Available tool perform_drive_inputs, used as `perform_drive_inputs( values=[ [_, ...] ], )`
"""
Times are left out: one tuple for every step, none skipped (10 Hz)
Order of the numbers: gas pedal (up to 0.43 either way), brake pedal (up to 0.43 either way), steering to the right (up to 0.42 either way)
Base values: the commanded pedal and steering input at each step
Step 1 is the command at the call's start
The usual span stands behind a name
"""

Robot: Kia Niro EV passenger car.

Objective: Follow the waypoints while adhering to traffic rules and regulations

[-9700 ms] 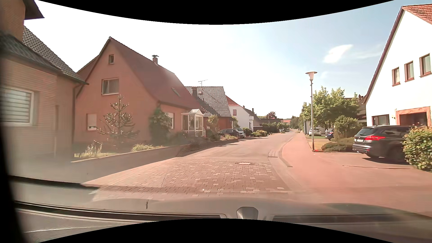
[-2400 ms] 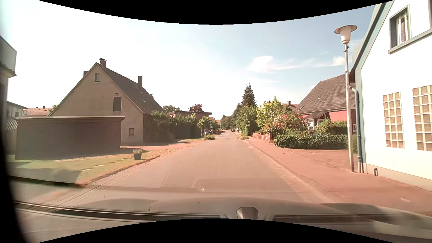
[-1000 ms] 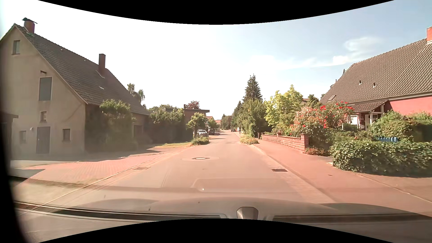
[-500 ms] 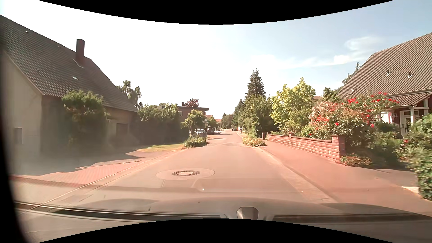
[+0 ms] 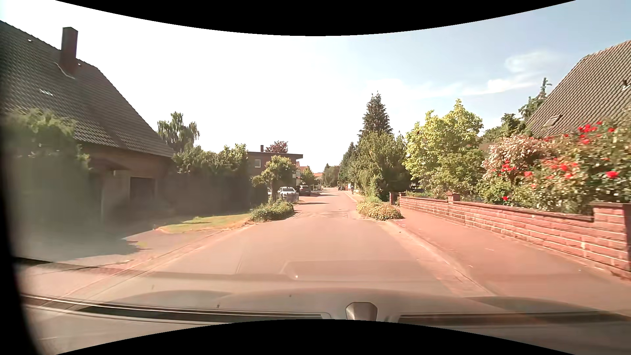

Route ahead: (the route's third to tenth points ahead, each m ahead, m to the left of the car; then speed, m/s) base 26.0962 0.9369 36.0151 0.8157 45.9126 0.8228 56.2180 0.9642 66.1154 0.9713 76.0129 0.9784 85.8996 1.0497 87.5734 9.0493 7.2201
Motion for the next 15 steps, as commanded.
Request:
perform_drive_inputs(
  values=[
    [0.138, 0.006, 0.004],
    [0.138, 0.006, 0.003],
    [0.138, 0.006, 0.003],
    [0.138, 0.006, 0.003],
    [0.138, 0.006, 0.003],
    [0.138, 0.006, 0.003],
    [0.138, 0.006, 0.003],
    [0.138, 0.006, 0.000],
    [0.138, 0.006, -0.004],
    [0.138, 0.006, -0.005],
    [0.138, 0.006, -0.008],
    [0.138, 0.006, -0.011],
    [0.138, 0.006, -0.014],
    [0.138, 0.006, -0.014],
    [0.138, 0.006, -0.014]
  ],
)
